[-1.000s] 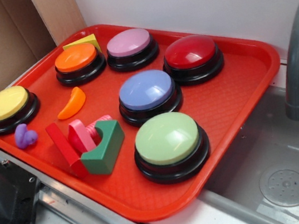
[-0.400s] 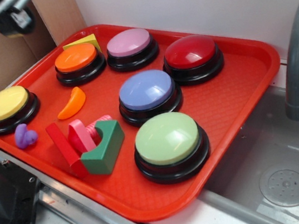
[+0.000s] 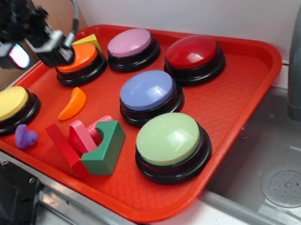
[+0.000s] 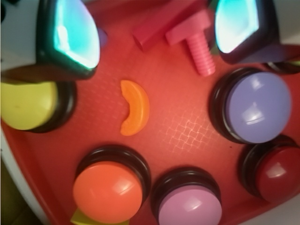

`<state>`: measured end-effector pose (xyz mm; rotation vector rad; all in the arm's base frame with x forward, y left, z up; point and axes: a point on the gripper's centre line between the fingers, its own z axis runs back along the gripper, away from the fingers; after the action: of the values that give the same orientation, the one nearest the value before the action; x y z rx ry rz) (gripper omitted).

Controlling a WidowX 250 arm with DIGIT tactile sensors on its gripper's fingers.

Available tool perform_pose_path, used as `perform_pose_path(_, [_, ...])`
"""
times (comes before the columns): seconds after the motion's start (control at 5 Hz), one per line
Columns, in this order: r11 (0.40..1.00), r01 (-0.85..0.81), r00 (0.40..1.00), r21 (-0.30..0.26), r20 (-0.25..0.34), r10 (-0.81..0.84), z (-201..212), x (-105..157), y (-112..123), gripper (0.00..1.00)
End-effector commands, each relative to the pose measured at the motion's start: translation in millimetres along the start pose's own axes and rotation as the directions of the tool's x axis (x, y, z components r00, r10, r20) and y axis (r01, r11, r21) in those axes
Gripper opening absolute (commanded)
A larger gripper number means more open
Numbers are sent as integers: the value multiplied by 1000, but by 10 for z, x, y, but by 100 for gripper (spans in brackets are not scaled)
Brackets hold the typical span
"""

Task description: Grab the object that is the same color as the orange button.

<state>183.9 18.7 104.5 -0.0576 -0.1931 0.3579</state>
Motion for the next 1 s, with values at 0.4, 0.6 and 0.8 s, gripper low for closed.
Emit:
perform_pose_path(0.4, [978,-179,984,106,42,176,-822,157,205,100])
perform_pose_path(0.6, [974,-201,979,100,37,198,-884,146,217,96])
perform_pose_path(0.8, [974,-208,978,88,44,204,-911,126,219,16])
